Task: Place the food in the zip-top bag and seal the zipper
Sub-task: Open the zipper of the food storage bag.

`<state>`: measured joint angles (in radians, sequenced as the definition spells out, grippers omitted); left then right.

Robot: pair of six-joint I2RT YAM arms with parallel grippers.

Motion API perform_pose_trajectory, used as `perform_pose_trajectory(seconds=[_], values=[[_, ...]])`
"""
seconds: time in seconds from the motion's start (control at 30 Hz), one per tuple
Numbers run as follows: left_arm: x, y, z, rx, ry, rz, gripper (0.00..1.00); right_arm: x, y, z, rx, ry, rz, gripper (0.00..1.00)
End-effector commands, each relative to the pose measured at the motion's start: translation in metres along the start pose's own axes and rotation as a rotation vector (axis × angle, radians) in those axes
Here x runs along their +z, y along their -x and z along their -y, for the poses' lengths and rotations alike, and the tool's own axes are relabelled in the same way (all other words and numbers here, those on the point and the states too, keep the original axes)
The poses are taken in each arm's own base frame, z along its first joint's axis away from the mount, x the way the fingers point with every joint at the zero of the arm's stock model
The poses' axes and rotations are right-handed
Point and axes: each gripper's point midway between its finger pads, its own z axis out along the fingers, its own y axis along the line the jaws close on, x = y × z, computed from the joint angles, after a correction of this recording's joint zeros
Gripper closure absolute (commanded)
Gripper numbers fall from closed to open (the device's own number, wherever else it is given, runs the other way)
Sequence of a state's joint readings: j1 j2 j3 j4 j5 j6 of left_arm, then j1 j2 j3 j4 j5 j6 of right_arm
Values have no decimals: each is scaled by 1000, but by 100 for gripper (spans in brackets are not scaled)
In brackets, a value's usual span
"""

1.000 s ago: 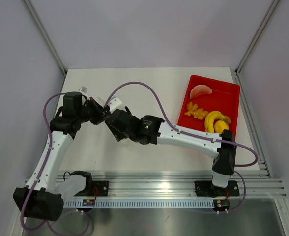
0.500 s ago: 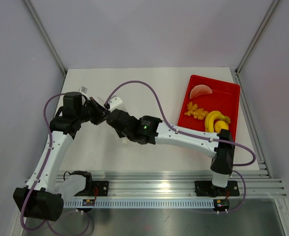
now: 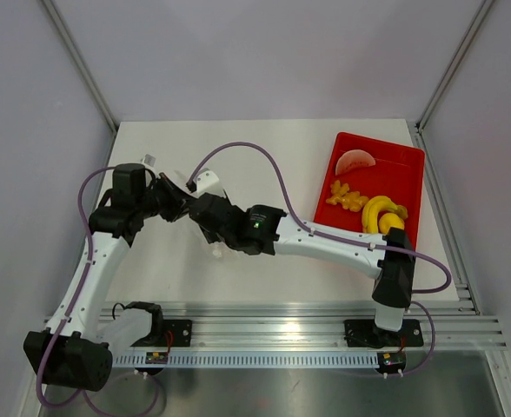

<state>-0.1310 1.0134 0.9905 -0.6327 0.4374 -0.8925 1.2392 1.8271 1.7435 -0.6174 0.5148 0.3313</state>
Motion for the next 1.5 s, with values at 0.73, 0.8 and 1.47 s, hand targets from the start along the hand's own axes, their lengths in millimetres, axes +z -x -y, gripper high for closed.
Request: perform_pose_trajectory(seconds=[0.73, 0.8, 1.47], values=[[-1, -2, 8, 2, -45, -8, 100, 12, 22, -2, 10, -93, 79, 81], [-1, -2, 7, 3, -43, -7, 100, 9, 24, -1, 19, -93, 87, 87], [2, -19, 32, 360, -244, -150, 62, -9, 24, 40, 394, 130, 93, 100]])
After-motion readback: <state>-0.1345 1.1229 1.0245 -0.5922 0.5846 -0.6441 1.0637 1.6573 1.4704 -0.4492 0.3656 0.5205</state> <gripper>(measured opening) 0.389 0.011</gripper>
